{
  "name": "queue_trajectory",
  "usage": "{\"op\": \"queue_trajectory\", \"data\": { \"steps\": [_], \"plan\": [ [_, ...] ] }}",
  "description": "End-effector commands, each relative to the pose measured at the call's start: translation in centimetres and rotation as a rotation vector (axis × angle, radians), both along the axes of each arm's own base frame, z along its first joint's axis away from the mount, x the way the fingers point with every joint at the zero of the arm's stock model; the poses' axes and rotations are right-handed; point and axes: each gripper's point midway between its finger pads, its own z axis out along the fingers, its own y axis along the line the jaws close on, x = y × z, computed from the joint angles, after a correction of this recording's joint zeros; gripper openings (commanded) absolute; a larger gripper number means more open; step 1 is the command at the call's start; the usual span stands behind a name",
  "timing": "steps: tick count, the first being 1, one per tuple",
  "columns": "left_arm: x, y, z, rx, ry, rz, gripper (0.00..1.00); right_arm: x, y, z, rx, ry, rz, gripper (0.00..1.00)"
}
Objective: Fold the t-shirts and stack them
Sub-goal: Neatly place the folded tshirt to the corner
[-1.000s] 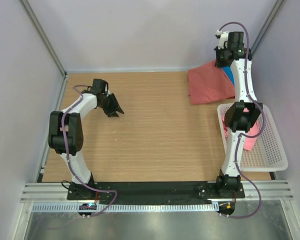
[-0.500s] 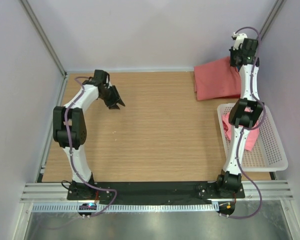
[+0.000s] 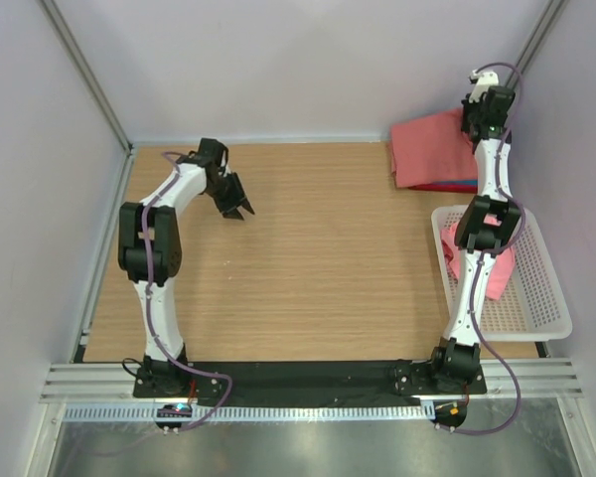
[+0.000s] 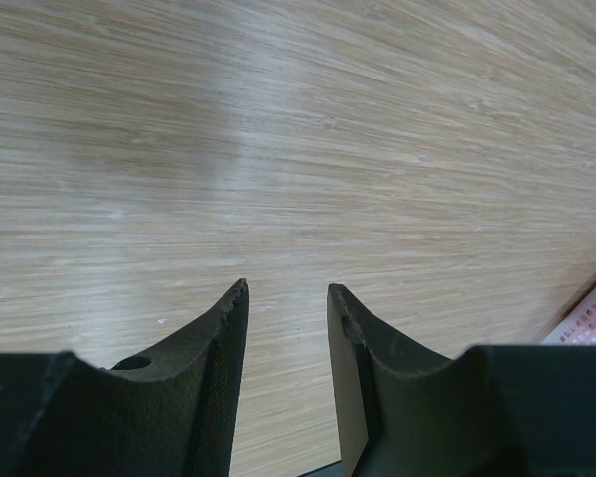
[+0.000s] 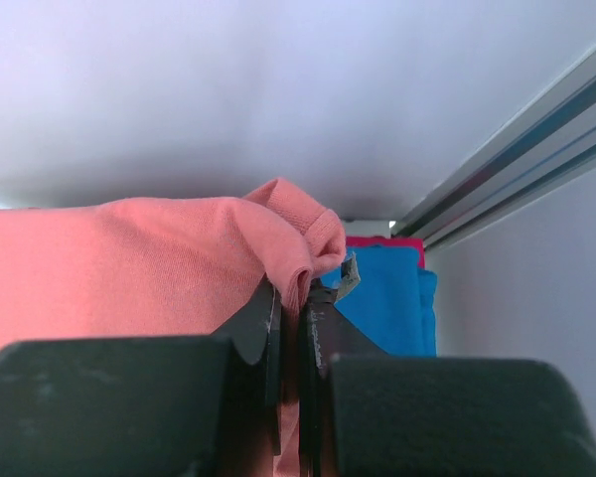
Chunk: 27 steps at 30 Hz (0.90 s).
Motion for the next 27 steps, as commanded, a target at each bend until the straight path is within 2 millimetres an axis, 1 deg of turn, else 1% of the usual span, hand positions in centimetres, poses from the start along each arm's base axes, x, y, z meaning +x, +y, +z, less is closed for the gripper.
{"op": "queue_trajectory", "data": {
  "steps": [1,2,4,5,7,8,9,10,11,14,16,17,18,20,22,23,24,25,26,27],
  "plan": [
    [0.5,-0.2,1.1,0.001,-0.020,-0.005,0.39,0.7,-1.7,10.4,-0.070,-0.264,-0.035,0.01],
    [0.6,-0.2,1.1,0.001,-0.023,-0.005,0.39,0.6,-1.6,10.2,-0.068,-0.254,-0.035,0.01],
    [0.8,-0.1,0.9,0.002,-0.019,-0.001,0.39,0.3,-1.5,10.8,-0.064,-0.253,-0.028,0.01],
    [1.0,-0.3,1.1,-0.004,-0.026,0.002,0.39,0.1,-1.3,10.7,-0.058,-0.238,-0.024,0.01],
    [1.3,-0.5,1.3,-0.011,-0.033,0.001,0.39,-0.3,-1.1,11.7,-0.041,-0.246,-0.025,0.01],
    [1.5,-0.6,1.3,-0.012,-0.032,0.002,0.39,-0.8,-1.0,12.8,-0.033,-0.253,-0.027,0.01],
    [1.7,-0.7,1.6,-0.014,-0.040,0.003,0.39,-1.1,-0.7,13.4,-0.023,-0.256,-0.020,0.01],
    [1.6,-0.9,1.4,-0.013,-0.036,0.001,0.39,-1.3,-0.2,13.8,0.011,-0.262,-0.014,0.01],
    [1.7,-1.0,1.3,-0.014,-0.036,0.002,0.39,-1.8,0.4,14.8,0.026,-0.268,0.003,0.01],
    [1.8,-1.1,1.2,-0.021,-0.030,0.005,0.39,-2.6,1.2,15.8,0.048,-0.259,0.006,0.01],
    [2.0,-1.2,1.2,-0.026,-0.033,0.004,0.39,-2.7,1.3,15.8,0.057,-0.251,-0.001,0.01],
    [2.1,-1.3,1.3,-0.027,-0.036,0.003,0.39,-2.9,0.8,15.8,0.047,-0.244,-0.024,0.01],
    [2.1,-1.3,1.2,-0.029,-0.032,0.003,0.39,-2.8,0.4,15.2,0.043,-0.232,-0.035,0.01],
    [2.3,-1.4,1.2,-0.032,-0.035,0.002,0.39,-3.0,-0.4,15.1,0.033,-0.220,-0.061,0.01],
    [2.3,-1.4,1.0,-0.035,-0.031,0.001,0.39,-2.9,-1.5,14.2,0.038,-0.217,-0.081,0.01],
    [2.4,-1.5,1.0,-0.034,-0.035,0.000,0.39,-2.7,-2.5,14.0,0.038,-0.231,-0.094,0.01],
    [2.4,-1.5,0.9,-0.036,-0.030,0.000,0.39,-2.5,-2.8,13.7,0.033,-0.235,-0.098,0.01],
    [2.4,-1.6,0.6,-0.037,-0.026,-0.002,0.39,-1.9,-3.2,11.9,0.036,-0.217,-0.101,0.01],
    [2.6,-1.6,0.6,-0.039,-0.025,0.000,0.39,-1.6,-4.0,11.8,0.034,-0.239,-0.109,0.01],
    [2.7,-1.7,0.6,-0.042,-0.025,0.000,0.39,-1.2,-4.1,11.0,0.040,-0.240,-0.109,0.01]
  ]
}}
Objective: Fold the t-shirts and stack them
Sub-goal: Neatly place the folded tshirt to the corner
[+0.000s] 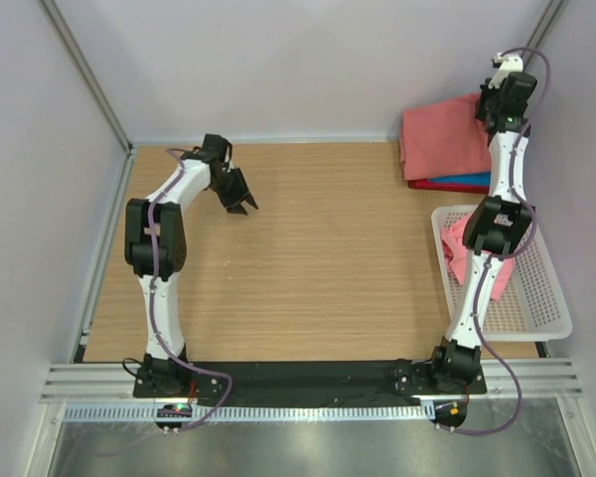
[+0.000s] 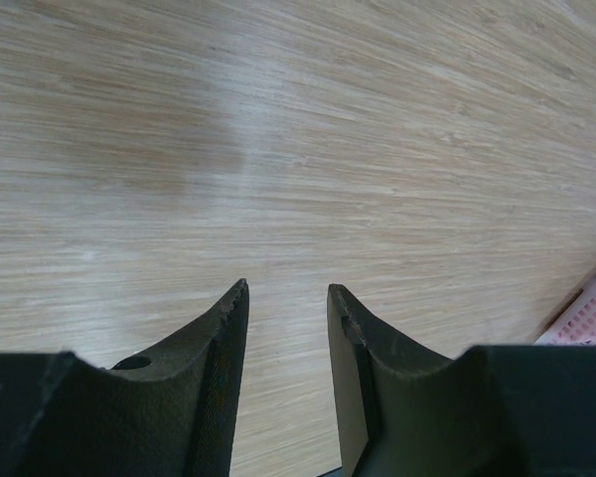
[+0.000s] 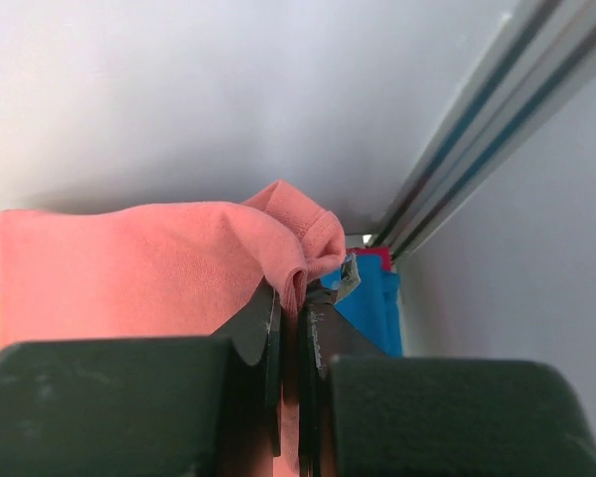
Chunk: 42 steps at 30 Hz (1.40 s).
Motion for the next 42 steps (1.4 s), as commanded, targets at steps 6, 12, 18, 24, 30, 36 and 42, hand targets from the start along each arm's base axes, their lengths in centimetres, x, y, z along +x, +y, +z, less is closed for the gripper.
{"op": "queue_trajectory", "data": {
  "steps": [6,12,18,24,30,36,42],
  "plan": [
    [1.4,-0.9,0.2,-0.034,-0.014,-0.005,0.39,3.2,-4.1,0.0,-0.004,-0.211,-0.064,0.01],
    [1.2,-0.9,0.3,-0.040,-0.007,-0.001,0.39,3.3,-5.0,-0.1,0.044,-0.248,-0.107,0.29],
    [0.5,-0.7,2.1,-0.039,-0.041,-0.012,0.39,1.7,-3.5,2.0,0.123,-0.203,-0.124,0.78],
    [-0.8,-1.5,5.3,-0.053,-0.109,-0.035,0.40,-0.8,0.5,4.1,0.224,-0.125,-0.133,0.95],
    [-3.5,-2.9,9.3,-0.099,-0.187,-0.046,0.41,-2.5,8.7,2.1,0.373,0.020,-0.044,0.52],
    [-5.9,-2.8,11.5,-0.129,-0.235,-0.043,0.41,-4.3,14.9,-1.7,0.497,0.142,0.024,0.19],
    [-7.4,-2.5,13.6,-0.136,-0.288,-0.050,0.41,-6.6,15.0,-7.6,0.560,0.263,-0.058,0.16]
  ]
}}
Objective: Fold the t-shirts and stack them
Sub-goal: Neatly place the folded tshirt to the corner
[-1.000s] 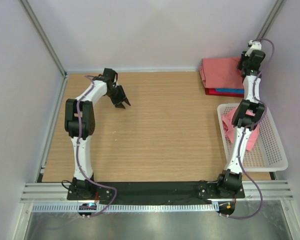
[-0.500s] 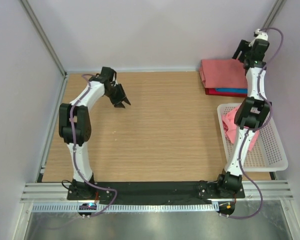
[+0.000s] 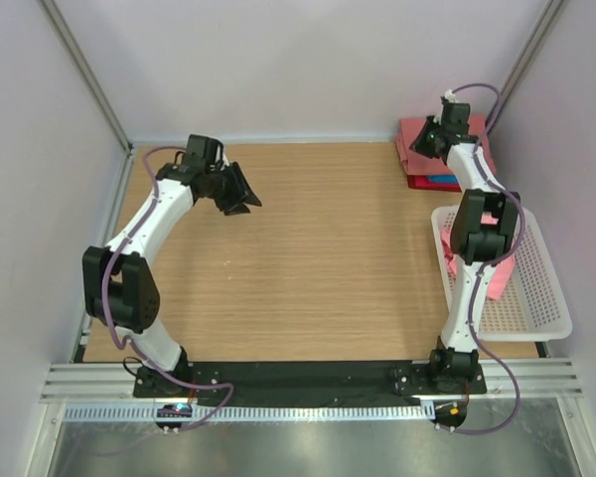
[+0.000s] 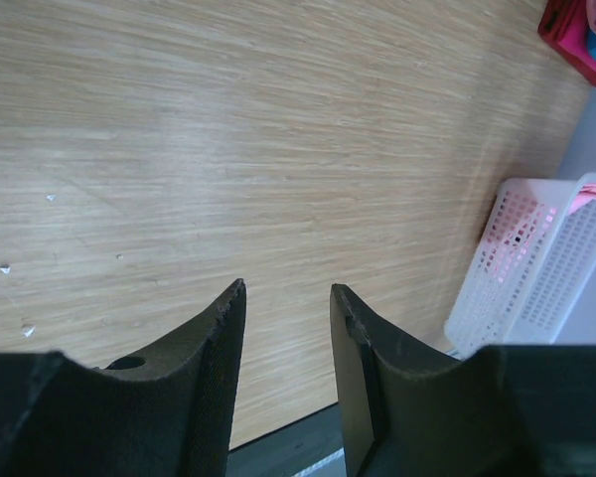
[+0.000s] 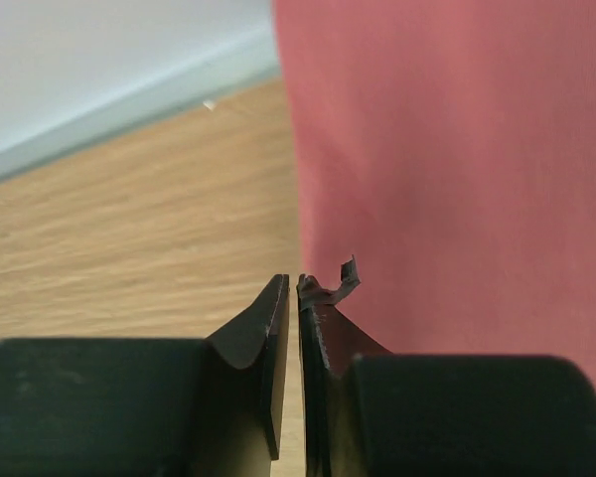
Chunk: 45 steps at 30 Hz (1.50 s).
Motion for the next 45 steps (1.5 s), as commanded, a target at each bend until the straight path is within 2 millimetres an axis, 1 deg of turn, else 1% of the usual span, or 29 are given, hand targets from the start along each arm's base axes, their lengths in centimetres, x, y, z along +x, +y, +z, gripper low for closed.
{"op": "queue_trajectory", "data": {
  "steps": [1,3,4,5,7,12,13,15,16,17,18,19,21,22,23,24,25,26,27,28,29,30,31,34,35,37,38,40,45],
  "plan": [
    [-0.7,-0.1,2.2,-0.032,-0.068,-0.013,0.41,-1.2,-1.8,0.4,0.037,0.014,-0.073,0.16],
    [-1.0,0.0,2.3,-0.036,-0.087,-0.009,0.41,-1.5,-1.9,-0.8,0.028,0.041,-0.071,0.16],
    [-1.3,0.1,2.5,-0.036,-0.098,-0.003,0.42,-1.8,-1.9,-2.4,0.030,0.082,-0.072,0.16],
    [-1.7,0.3,2.0,-0.034,-0.085,0.001,0.42,-1.6,-2.0,-2.2,0.028,0.083,-0.073,0.16],
    [-2.2,0.2,2.5,-0.044,-0.087,-0.004,0.41,-1.7,-1.4,-2.6,0.053,0.103,-0.050,0.15],
    [-3.2,0.6,4.7,-0.042,-0.129,-0.005,0.42,-2.4,1.1,0.2,0.061,0.094,0.007,0.15],
    [-3.3,0.7,5.4,-0.045,-0.145,-0.004,0.42,-3.1,1.4,0.1,0.055,0.125,0.007,0.15],
    [-3.8,0.6,5.9,-0.057,-0.146,-0.009,0.42,-4.1,2.4,2.1,0.069,0.122,0.007,0.15],
    [-4.6,0.5,7.2,-0.079,-0.174,-0.010,0.43,-6.6,4.8,6.6,0.078,0.109,-0.022,0.17],
    [-4.6,0.6,7.1,-0.078,-0.170,-0.009,0.43,-7.1,4.7,6.1,0.080,0.137,-0.041,0.19],
    [-5.0,0.8,7.9,-0.082,-0.197,-0.009,0.42,-7.9,5.3,7.3,0.086,0.133,-0.043,0.22],
    [-5.3,0.8,8.2,-0.081,-0.208,-0.014,0.42,-9.3,7.2,10.0,0.098,0.102,-0.016,0.26],
    [-5.8,1.1,8.7,-0.073,-0.239,-0.017,0.42,-12.1,11.5,10.5,0.132,0.140,0.070,0.34],
    [-6.1,1.1,9.6,-0.082,-0.270,-0.019,0.43,-14.0,12.6,13.1,0.140,0.102,0.091,0.38],
    [-6.6,1.0,10.0,-0.096,-0.281,-0.030,0.43,-15.2,13.6,13.4,0.143,0.103,0.105,0.42],
    [-6.9,0.9,10.2,-0.105,-0.289,-0.038,0.43,-17.2,15.6,12.7,0.149,0.129,0.142,0.51],
    [-7.6,1.0,11.1,-0.115,-0.317,-0.042,0.43,-18.3,16.1,13.1,0.159,0.121,0.141,0.57],
    [-8.0,1.1,11.2,-0.116,-0.318,-0.044,0.43,-20.3,17.0,14.2,0.182,0.102,0.160,0.62],
    [-8.3,1.2,11.5,-0.114,-0.323,-0.040,0.43,-21.3,17.4,14.7,0.203,0.095,0.168,0.91],
    [-8.9,1.4,11.5,-0.111,-0.313,-0.039,0.43,-22.5,18.1,15.2,0.246,0.101,0.161,0.99],
    [-9.6,1.5,11.9,-0.112,-0.319,-0.038,0.44,-24.3,18.3,16.0,0.264,0.074,0.178,1.00],
    [-10.0,1.4,12.1,-0.116,-0.325,-0.045,0.44,-25.2,18.8,16.4,0.278,0.060,0.204,1.00],
    [-10.5,1.4,11.8,-0.120,-0.315,-0.047,0.44,-26.7,19.8,17.2,0.287,0.041,0.246,1.00],
    [-11.7,1.4,12.0,-0.129,-0.314,-0.043,0.47,-30.1,20.2,18.9,0.309,-0.001,0.286,1.00],
    [-12.1,1.4,12.0,-0.130,-0.310,-0.045,0.54,-30.9,19.8,18.4,0.320,0.029,0.264,1.00],
    [-12.9,1.3,12.1,-0.132,-0.299,-0.052,0.67,-32.6,19.3,19.3,0.342,0.023,0.257,1.00],
    [-13.2,1.2,12.2,-0.135,-0.301,-0.056,0.73,-33.3,19.1,19.0,0.351,0.039,0.248,1.00],
    [-13.9,1.3,12.3,-0.129,-0.311,-0.059,0.99,-34.6,18.9,19.8,0.368,0.023,0.261,1.00],
    [-14.4,1.6,12.1,-0.108,-0.321,-0.059,1.00,-35.9,18.1,20.8,0.348,-0.018,0.272,1.00]
  ]
}}
